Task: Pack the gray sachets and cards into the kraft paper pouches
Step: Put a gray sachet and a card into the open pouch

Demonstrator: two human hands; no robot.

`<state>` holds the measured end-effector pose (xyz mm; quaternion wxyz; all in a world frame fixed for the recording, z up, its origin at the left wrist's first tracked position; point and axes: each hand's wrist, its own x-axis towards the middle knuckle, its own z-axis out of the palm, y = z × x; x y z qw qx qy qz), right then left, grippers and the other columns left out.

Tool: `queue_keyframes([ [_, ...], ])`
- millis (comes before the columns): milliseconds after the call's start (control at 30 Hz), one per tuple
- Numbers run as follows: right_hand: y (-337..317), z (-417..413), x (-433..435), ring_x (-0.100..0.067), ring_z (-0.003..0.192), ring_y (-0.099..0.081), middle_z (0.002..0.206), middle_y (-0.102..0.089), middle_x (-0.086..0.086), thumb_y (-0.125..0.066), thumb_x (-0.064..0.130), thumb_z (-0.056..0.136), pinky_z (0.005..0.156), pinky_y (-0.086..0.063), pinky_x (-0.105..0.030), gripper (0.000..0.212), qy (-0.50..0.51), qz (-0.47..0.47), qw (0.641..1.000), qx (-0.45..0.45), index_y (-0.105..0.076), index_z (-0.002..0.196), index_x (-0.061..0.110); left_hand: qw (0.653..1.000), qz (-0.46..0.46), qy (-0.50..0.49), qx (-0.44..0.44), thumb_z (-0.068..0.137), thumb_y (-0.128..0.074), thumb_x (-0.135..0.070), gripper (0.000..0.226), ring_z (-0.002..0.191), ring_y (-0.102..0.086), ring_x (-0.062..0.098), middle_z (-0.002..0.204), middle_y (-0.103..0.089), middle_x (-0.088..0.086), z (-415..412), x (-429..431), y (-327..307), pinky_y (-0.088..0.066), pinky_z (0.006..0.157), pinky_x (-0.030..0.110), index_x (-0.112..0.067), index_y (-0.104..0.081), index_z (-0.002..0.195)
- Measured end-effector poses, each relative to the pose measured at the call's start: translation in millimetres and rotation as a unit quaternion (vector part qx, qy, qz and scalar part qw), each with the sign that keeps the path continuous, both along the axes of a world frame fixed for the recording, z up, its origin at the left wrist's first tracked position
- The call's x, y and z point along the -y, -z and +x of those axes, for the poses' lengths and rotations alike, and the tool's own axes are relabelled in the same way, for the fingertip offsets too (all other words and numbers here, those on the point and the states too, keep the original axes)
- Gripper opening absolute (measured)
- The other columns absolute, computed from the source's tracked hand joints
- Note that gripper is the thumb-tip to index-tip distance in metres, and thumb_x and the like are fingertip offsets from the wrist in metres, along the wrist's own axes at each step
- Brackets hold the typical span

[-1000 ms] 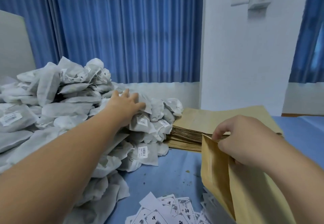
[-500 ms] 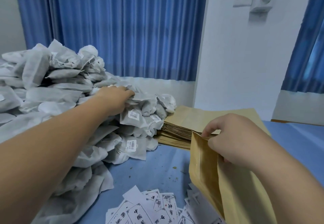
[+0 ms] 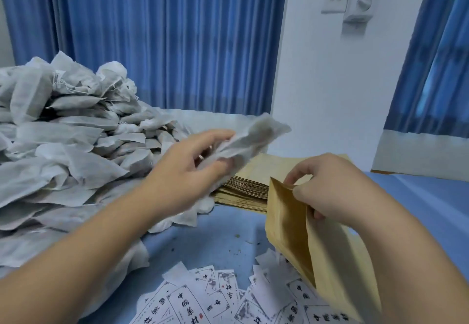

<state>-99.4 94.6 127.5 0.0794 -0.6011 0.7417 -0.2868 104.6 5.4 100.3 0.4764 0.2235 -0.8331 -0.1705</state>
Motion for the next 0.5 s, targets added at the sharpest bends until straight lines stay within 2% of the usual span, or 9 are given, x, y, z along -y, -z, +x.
queue_keyframes([
  [67, 0, -3, -1, -0.007, 0.034, -0.051, 0.035, -0.051, 0.009, -0.049, 0.006, 0.077, 0.035, -0.033, -0.013, 0.024, -0.004, -0.009, 1.000, 0.013, -0.064, 0.069, 0.023, 0.998, 0.008, 0.050, 0.026, 0.080, -0.059, -0.038, 0.032, 0.099, -0.061, 0.000, 0.106, -0.065, -0.023, -9, -12, 17, -0.043, 0.082, 0.012, -0.046, -0.060, 0.111],
  [167, -1, -7, -2, -0.012, 0.036, -0.048, 0.039, -0.052, 0.002, -0.051, 0.006, 0.080, 0.037, -0.032, -0.014, 0.020, -0.009, -0.003, 1.000, 0.024, -0.060, 0.064, 0.014, 0.994, 0.019, 0.081, 0.078, 0.079, -0.058, -0.039, 0.035, 0.104, -0.060, 0.005, 0.109, -0.065, -0.021, -14, -17, 35, -0.045, 0.086, 0.017, -0.043, -0.062, 0.114],
  [267, -2, -9, -2, -0.006, 0.031, -0.047, 0.035, -0.052, 0.005, -0.049, 0.005, 0.077, 0.038, -0.035, -0.014, 0.028, -0.005, 0.021, 0.999, 0.029, -0.070, 0.075, 0.024, 0.988, -0.004, 0.082, 0.134, 0.085, -0.063, -0.035, 0.035, 0.101, -0.060, 0.010, 0.107, -0.065, -0.017, -12, -13, 39, -0.046, 0.084, 0.025, -0.043, -0.063, 0.119],
  [367, -5, -9, -3, -0.005, 0.027, -0.045, 0.032, -0.049, 0.005, -0.048, 0.003, 0.078, 0.033, -0.030, -0.012, 0.032, 0.000, 0.024, 0.999, 0.038, -0.069, 0.077, 0.026, 0.974, -0.046, 0.069, 0.211, 0.090, -0.053, -0.040, 0.037, 0.099, -0.058, 0.005, 0.108, -0.060, -0.018, -9, -12, 38, -0.047, 0.085, 0.030, -0.041, -0.061, 0.126],
  [433, -5, -8, -3, -0.005, 0.027, -0.045, 0.032, -0.051, 0.005, -0.046, 0.004, 0.078, 0.032, -0.030, -0.011, 0.032, -0.001, 0.023, 0.999, 0.034, -0.068, 0.078, 0.027, 0.958, -0.088, 0.041, 0.271, 0.092, -0.043, -0.044, 0.039, 0.095, -0.053, -0.003, 0.111, -0.053, -0.024, -10, -15, 37, -0.047, 0.081, 0.027, -0.047, -0.055, 0.130],
  [500, -4, -6, -2, -0.004, 0.029, -0.047, 0.033, -0.052, 0.004, -0.045, 0.005, 0.078, 0.034, -0.032, -0.011, 0.032, -0.001, 0.029, 0.999, 0.028, -0.067, 0.079, 0.028, 0.936, -0.138, 0.002, 0.323, 0.095, -0.037, -0.045, 0.040, 0.083, -0.044, -0.007, 0.114, -0.045, -0.026, -14, -22, 35, -0.041, 0.072, 0.019, -0.053, -0.046, 0.134],
])
